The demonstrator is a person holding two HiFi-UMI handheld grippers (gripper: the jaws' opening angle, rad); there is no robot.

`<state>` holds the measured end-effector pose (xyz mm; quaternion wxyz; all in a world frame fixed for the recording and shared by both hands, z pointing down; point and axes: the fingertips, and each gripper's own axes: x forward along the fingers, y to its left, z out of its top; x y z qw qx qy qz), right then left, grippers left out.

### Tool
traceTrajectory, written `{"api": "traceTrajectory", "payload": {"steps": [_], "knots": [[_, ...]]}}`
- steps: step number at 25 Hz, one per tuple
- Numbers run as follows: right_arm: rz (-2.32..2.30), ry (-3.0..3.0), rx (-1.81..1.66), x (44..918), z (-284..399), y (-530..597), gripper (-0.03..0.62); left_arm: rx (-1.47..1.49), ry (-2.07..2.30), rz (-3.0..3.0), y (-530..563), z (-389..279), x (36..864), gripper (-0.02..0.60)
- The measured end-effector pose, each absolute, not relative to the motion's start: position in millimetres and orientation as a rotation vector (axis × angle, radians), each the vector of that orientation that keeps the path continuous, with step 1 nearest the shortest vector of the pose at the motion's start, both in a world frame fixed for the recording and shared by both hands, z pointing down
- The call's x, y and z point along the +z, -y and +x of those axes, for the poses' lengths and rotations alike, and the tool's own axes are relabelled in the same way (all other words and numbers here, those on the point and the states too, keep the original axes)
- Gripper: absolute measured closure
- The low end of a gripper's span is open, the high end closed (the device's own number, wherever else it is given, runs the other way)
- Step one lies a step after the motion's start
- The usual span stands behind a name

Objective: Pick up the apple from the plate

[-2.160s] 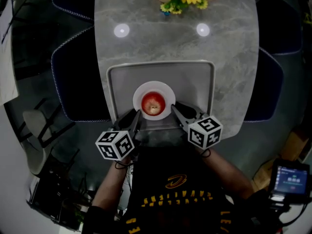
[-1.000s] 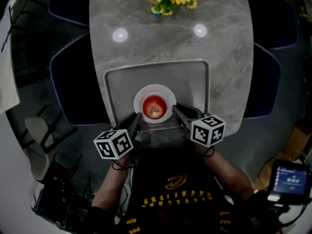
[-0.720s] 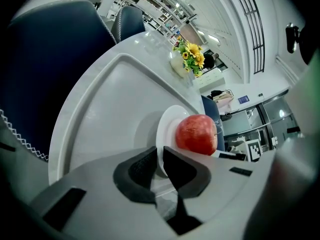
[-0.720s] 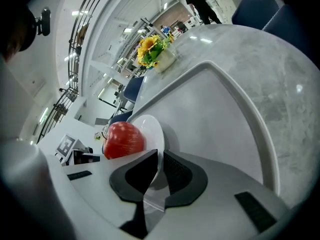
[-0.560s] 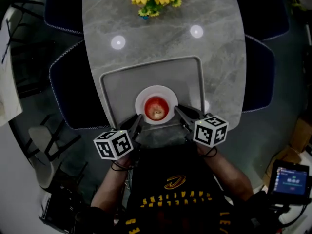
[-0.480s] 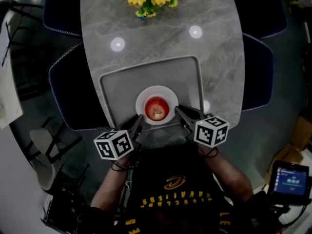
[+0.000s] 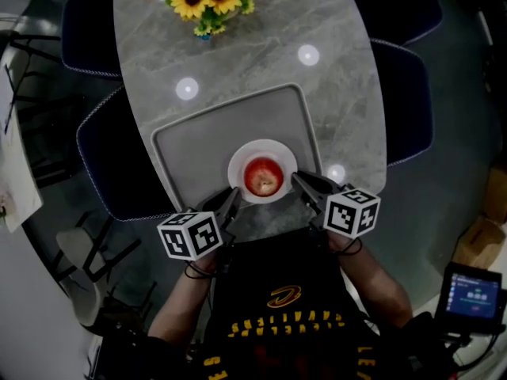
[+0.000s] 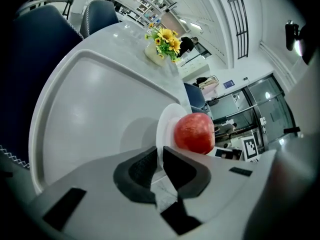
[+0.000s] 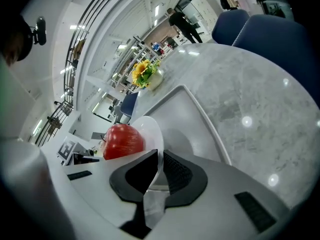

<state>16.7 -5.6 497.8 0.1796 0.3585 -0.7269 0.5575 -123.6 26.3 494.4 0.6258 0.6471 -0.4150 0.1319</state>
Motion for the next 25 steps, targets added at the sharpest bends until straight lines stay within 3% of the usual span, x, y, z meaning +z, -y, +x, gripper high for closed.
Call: {"api": "traceTrajectory", "payload": {"steps": [25], "knots": [[1.027,2.084,1.571,477,106,1,0.551,0.334,0.934,1.502,-28,-34,474,0.543]]}}
